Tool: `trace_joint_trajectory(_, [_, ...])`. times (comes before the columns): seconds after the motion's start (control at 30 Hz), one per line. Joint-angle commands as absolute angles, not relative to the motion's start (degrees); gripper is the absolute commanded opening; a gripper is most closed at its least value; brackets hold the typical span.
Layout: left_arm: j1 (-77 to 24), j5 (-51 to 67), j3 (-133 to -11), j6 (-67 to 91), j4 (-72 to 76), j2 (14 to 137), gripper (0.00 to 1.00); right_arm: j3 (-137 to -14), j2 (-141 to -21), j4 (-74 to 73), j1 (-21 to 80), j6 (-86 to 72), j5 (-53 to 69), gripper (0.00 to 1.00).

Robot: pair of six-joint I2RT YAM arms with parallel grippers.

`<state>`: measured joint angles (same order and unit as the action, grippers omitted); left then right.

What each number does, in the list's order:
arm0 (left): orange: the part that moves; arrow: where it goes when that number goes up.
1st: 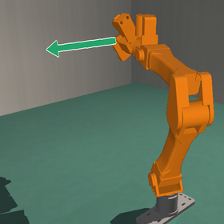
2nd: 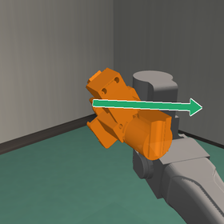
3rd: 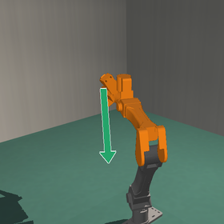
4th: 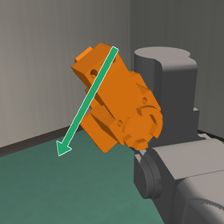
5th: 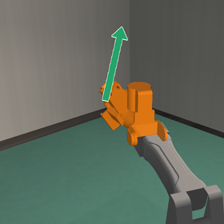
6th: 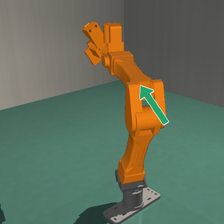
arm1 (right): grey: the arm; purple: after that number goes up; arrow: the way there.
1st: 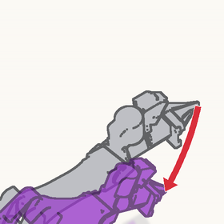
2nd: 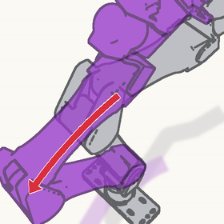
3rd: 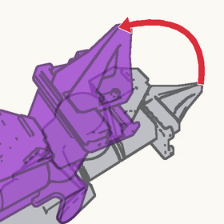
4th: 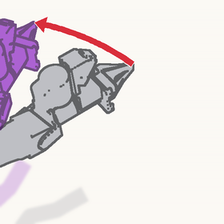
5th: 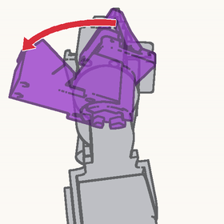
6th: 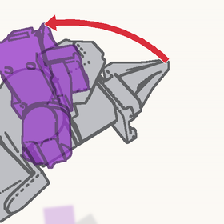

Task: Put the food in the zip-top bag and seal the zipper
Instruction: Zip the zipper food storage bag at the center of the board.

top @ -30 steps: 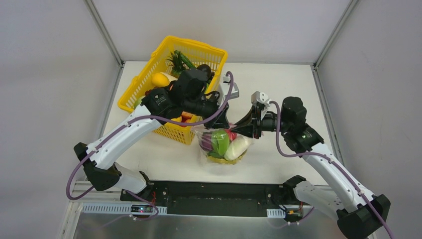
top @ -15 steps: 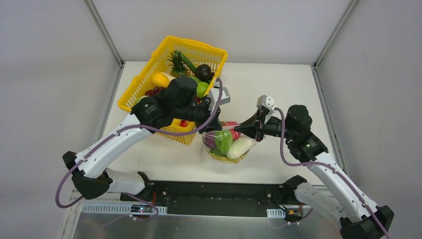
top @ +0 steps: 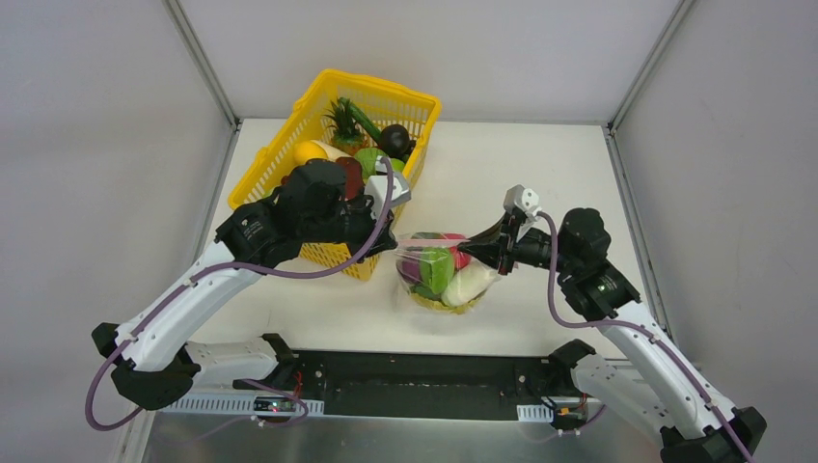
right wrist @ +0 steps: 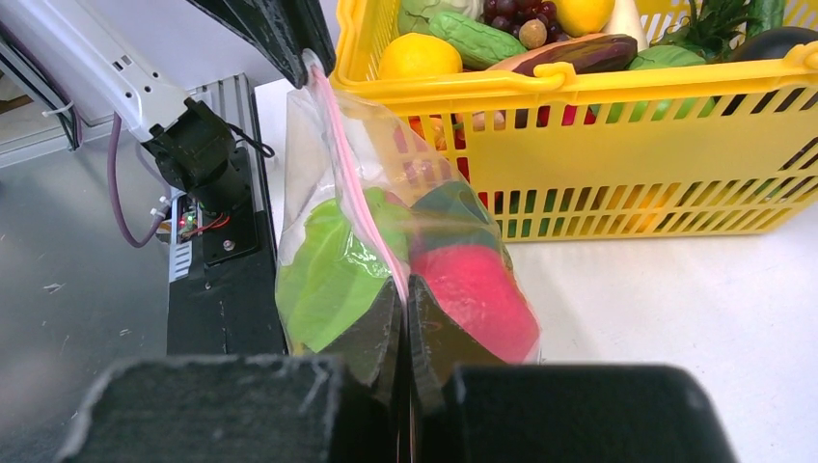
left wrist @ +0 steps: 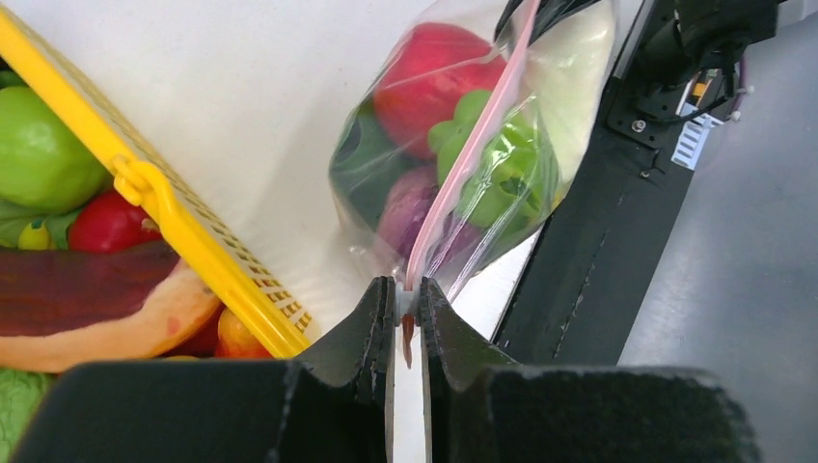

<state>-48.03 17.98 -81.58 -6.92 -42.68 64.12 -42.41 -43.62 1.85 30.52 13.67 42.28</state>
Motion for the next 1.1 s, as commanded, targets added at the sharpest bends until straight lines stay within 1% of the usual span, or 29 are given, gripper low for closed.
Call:
trace_joint_trajectory(0.0, [-46.79,13.3,-80.3,-7.91,-47.03,62.38,0.0,-43.27,-41.1,6.47,29.88,12.7,40.69,0.0])
trace_joint_trajectory(0.2, [-46.84,13.13,-80.24,-7.3,-46.08,62.37,0.0,-43.41,-40.98,6.55,29.81,12.37,41.01,0.0])
trace_joint_trajectory(0.33, [-46.85,14.45,-80.35,-6.02,-44.21,62.73,0.0,-43.42,-41.08,6.59,29.93,12.11,41.75,0.0])
trace_joint_trajectory(0.37, [-46.82,14.45,-80.27,-5.69,-43.66,62.67,0.02,-43.4,-41.08,6.59,29.86,11.96,41.95,0.0])
trace_joint_trajectory(0.5, [-46.83,15.44,-79.73,-4.68,-41.44,62.96,0.03,-43.01,-40.97,6.89,29.93,11.6,42.45,0.0])
trace_joint_trajectory(0.6, [-46.78,17.15,-79.84,-4.25,-40.32,63.3,0.02,-42.89,-41.11,7.03,29.91,11.59,43.23,0.0])
trace_joint_trajectory(0.63, [-46.82,17.53,-80.07,-4.16,-40.18,63.56,0.04,-42.89,-41.13,7.03,29.86,11.52,43.5,0.0])
trace_joint_trajectory(0.7, [-46.85,17.95,-80.72,-3.99,-40.33,64.07,0.16,-42.9,-41.26,7.03,29.89,11.44,43.68,0.0])
trace_joint_trajectory(0.73, [-46.85,18.07,-80.91,-3.96,-40.45,64.2,0.19,-42.94,-41.31,6.95,29.88,11.5,43.56,0.0])
trace_joint_trajectory(0.8, [-46.8,17.71,-80.84,-3.56,-39.88,64.12,0.3,-42.94,-41.33,6.93,29.88,11.48,42.98,0.0])
trace_joint_trajectory(0.83, [-46.84,17.58,-80.66,-3.41,-39.37,63.89,0.35,-42.9,-41.34,6.94,29.88,11.56,42.84,0.0])
trace_joint_trajectory(0.9, [-46.8,17.55,-80.16,-3.03,-38.45,63.61,0.52,-42.85,-41.18,6.94,29.84,11.61,42.8,0.0])
trace_joint_trajectory(1.0, [-46.84,16.47,-79.96,-1.94,-37.34,63.51,0.64,-42.81,-41.13,6.94,29.91,11.52,43.27,0.0])
trace_joint_trajectory(1.07, [-46.76,13.59,-79.51,-0.68,-36.06,62.92,0.71,-42.89,-41.01,6.9,29.82,11.22,41.85,0.0])
